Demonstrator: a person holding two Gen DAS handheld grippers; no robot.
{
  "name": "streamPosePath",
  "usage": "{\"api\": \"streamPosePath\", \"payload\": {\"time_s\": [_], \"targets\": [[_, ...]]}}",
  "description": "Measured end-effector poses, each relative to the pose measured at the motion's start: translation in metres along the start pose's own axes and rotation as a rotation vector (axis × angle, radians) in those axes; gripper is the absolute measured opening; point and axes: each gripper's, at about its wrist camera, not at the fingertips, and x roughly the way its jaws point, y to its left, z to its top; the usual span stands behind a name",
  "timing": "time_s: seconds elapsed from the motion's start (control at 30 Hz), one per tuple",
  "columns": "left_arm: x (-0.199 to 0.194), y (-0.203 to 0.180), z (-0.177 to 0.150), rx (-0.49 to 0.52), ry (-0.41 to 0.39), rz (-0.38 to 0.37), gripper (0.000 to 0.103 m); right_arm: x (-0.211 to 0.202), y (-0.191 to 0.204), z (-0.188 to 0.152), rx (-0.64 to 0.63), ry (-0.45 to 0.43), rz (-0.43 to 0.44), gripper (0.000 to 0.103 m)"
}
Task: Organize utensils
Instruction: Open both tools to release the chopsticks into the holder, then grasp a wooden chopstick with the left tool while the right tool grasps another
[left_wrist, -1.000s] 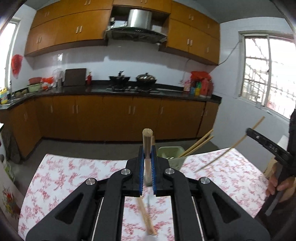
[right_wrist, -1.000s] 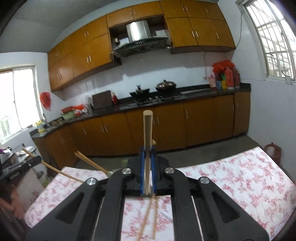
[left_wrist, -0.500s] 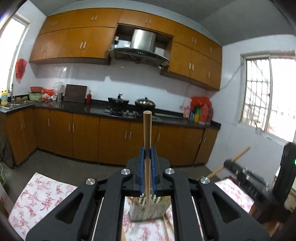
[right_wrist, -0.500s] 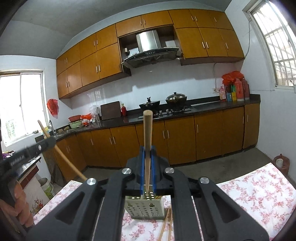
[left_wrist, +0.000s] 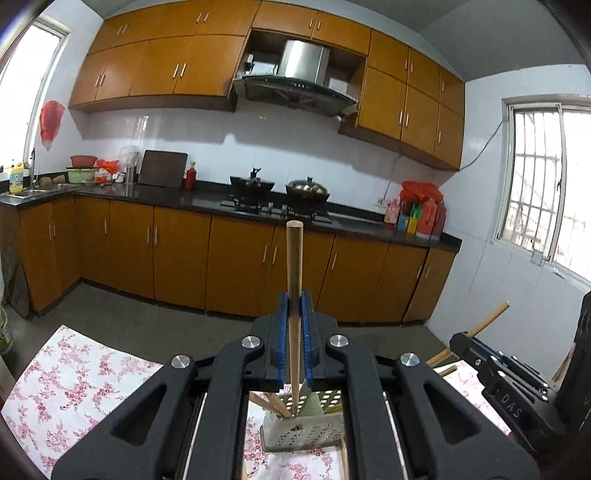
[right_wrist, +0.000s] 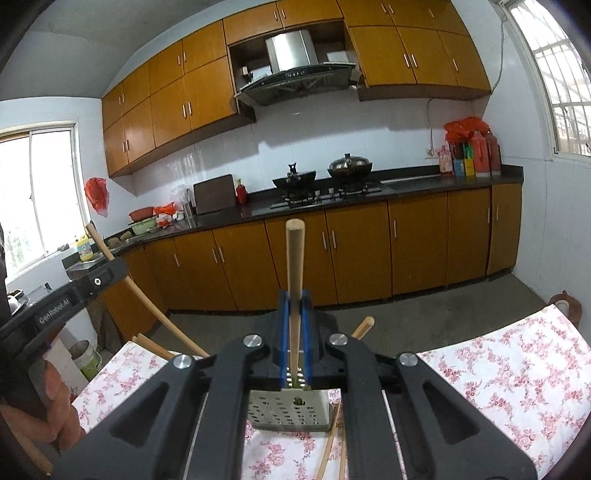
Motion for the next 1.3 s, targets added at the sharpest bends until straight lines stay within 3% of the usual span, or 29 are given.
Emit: {"api": "streamPosePath", "payload": {"time_s": [0.27,0.4,0.6,0.77,1.03,1.3], "targets": [[-0.006,0.002,-0.001,0.005,0.036,-0.008,0.01,-0.016,-0.007,-0.001,0.022,-0.013,-0.014,0.014],[-0.023,0.007,0.005,-0.01,0.017,0.001,0.027,-0.039,-0.012,-0.005,0.021,-0.035,-0.033,0.018],[-0.05,0.021,0.0,-0.006,0.032,0.022,0.027,-0.071,-0.027,-0.031,0.026,-0.008,-0.067,0.019],[-0.063,0.046,-0.035,-0.031,0.108,0.064,0.027,-0.063,-0.046,-0.083,0.027,0.128,-0.114,0.019],[-0.043,0.082,-0.107,-0.065,0.302,0.136,0.027,0.01,-0.045,-0.174,0.029,0.441,-0.095,0.019],[-0.031,0.093,-0.147,-0.071,0.42,0.124,0.027,0.057,-0.038,-0.212,-0.01,0.562,-0.121,0.019]]}}
